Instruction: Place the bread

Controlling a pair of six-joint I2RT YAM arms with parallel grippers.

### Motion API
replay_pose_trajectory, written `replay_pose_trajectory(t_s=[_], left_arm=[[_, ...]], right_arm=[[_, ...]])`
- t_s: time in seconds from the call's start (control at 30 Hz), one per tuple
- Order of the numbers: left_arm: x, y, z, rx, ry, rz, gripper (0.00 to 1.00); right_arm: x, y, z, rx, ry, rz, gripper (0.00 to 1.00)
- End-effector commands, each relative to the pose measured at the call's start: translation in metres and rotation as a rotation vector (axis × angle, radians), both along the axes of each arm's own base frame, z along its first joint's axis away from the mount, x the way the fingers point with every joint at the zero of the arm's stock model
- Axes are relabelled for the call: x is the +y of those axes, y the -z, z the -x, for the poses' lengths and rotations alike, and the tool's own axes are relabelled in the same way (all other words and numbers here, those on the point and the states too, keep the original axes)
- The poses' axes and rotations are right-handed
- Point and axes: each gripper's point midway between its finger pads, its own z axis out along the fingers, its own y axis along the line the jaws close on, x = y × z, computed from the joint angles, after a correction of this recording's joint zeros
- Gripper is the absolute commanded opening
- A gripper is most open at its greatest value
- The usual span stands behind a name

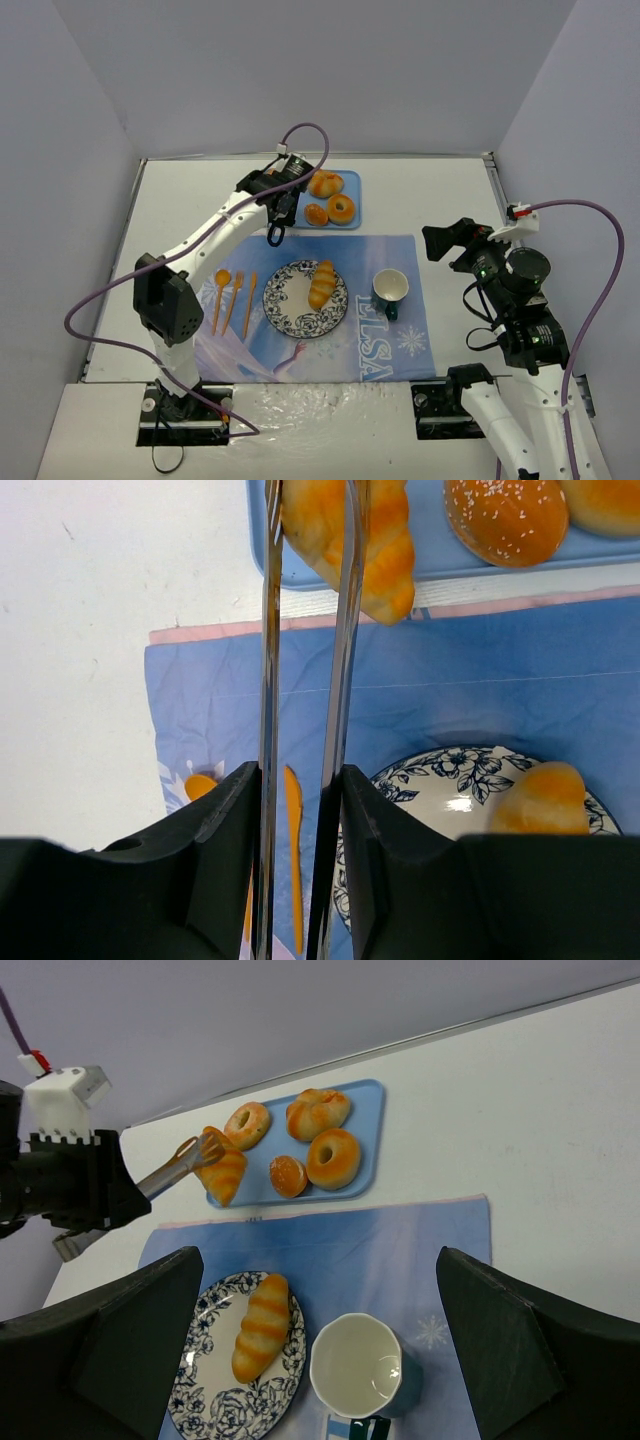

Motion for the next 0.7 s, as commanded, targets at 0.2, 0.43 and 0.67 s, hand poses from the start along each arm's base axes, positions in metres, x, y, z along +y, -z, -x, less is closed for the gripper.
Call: replay_pose_trajectory(t_s=[0.2, 0.43, 0.67], left_arm=[[0.011, -0.062, 0.028, -0.121, 0.016, 0.141, 0.0], [0.019, -0.052, 0.075, -0.091, 0.052, 0.224, 0.0], [0.012, -0.041, 0.126, -0.07, 0.131, 0.278, 0.0]], right_arm=[[0.0, -0.028, -0.002, -0.093, 0.0, 0.002, 1.0], [-0.001, -0.026, -0.005, -0.082, 0.003, 0.007, 1.0], [-0.001, -0.027, -0.008, -0.081, 0.005, 0.011, 1.0]])
